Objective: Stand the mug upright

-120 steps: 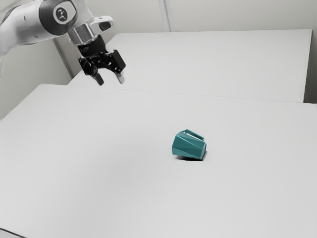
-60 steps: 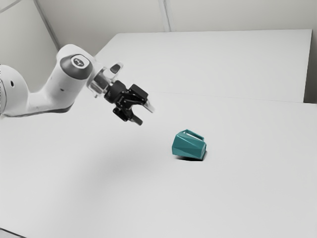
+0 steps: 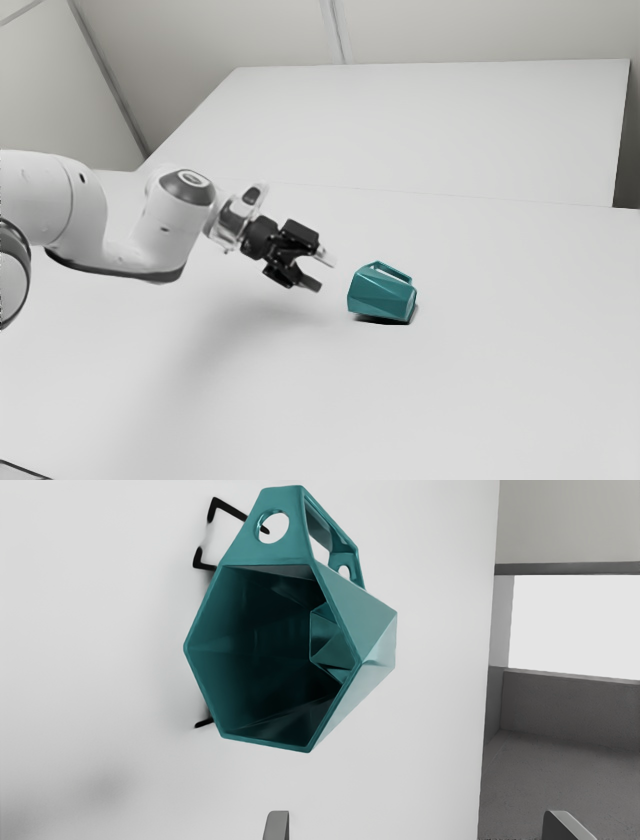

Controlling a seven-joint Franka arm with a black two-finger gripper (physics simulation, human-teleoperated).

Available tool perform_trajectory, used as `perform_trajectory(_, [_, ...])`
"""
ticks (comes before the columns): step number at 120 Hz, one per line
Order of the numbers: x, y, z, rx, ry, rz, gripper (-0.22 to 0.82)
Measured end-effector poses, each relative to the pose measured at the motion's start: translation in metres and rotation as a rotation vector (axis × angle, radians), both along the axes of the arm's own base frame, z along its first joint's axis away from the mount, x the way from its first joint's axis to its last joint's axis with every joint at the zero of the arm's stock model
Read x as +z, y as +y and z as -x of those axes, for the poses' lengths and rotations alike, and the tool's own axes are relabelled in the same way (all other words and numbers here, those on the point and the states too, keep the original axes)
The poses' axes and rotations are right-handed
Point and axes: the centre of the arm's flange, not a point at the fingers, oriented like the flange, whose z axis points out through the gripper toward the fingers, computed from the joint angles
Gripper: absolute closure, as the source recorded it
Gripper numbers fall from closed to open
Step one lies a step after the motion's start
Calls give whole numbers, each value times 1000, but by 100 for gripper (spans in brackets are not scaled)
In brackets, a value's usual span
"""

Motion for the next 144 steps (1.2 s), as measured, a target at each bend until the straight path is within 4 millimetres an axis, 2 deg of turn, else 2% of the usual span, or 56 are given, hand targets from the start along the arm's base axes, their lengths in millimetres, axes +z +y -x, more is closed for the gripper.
perform_trajectory(12, [-10, -3, -4, -20, -27, 9, 6])
perform_trajectory(25, [-12, -8, -12, -41, -68, 18, 5])
perform_trajectory(77, [-35, -24, -33, -67, -58, 15, 3])
perform_trajectory(109, [-47, -38, -35, -86, -45, 17, 3])
perform_trajectory(144, [-47, -54, -36, -108, -47, 23, 3])
